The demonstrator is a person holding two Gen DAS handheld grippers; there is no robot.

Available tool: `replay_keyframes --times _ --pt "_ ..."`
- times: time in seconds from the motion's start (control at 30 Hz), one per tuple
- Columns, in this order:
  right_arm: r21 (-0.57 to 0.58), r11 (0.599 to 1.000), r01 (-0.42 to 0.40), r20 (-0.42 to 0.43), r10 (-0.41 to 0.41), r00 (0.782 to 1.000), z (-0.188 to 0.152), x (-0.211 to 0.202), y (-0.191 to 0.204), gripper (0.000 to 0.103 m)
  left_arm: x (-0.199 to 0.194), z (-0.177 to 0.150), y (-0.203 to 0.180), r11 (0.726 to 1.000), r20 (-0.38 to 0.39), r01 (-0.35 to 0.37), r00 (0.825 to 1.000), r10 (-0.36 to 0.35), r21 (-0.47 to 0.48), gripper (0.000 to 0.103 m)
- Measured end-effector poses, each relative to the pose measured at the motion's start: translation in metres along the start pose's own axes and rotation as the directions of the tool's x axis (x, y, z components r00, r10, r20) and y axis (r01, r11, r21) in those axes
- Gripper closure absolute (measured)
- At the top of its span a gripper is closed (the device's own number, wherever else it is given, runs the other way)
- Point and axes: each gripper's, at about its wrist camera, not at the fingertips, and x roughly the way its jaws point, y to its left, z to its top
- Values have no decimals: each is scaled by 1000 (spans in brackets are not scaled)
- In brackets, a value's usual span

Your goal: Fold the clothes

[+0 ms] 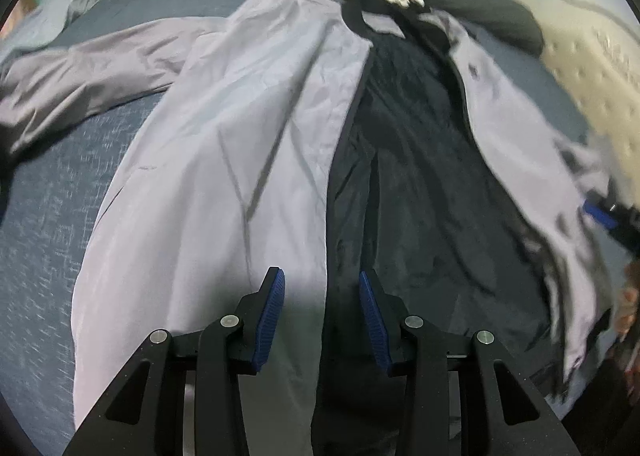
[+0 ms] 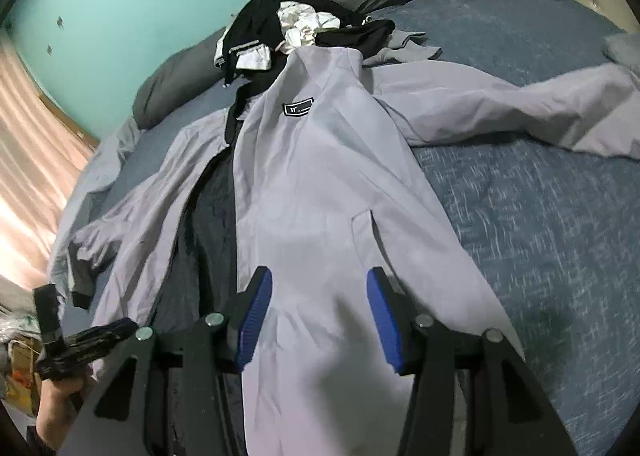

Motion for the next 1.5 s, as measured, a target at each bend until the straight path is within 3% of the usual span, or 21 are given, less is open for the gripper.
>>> replay_keyframes --times 0.17,0.33,0.53,0.63,0.67,0.7,0.97,1.13,1.5 --pt "8 998 -63 17 63 998 -5 -5 -6 52 7 3 -14 992 -36 -93 995 97 85 60" --pt "-2 996 -86 42 86 995 -3 -7 -9 52 17 3 -29 978 -65 -141 986 153 155 60" --pt "8 994 -109 49 108 993 -1 -4 -17 52 25 -1 -23 980 -85 -143 984 155 136 60" --pt "24 993 -113 50 112 992 -1 -3 -23 52 24 -3 -21 977 -83 -151 983 165 149 71" --pt "31 993 -115 51 114 992 0 -3 -24 52 24 -4 -21 976 -83 -154 982 168 154 82" --pt "37 992 -118 52 116 992 0 -3 -26 52 23 -4 -20 976 -82 -154 982 168 156 82" --pt "42 991 -128 57 125 990 3 -3 -27 52 7 5 -14 990 -78 -72 994 82 123 86" --pt "54 990 -133 67 129 989 6 -4 -30 52 -4 18 -20 996 -78 25 997 -19 81 86" --pt "99 986 -137 87 128 988 11 -9 -45 52 17 62 -89 985 -90 157 984 -151 72 86"
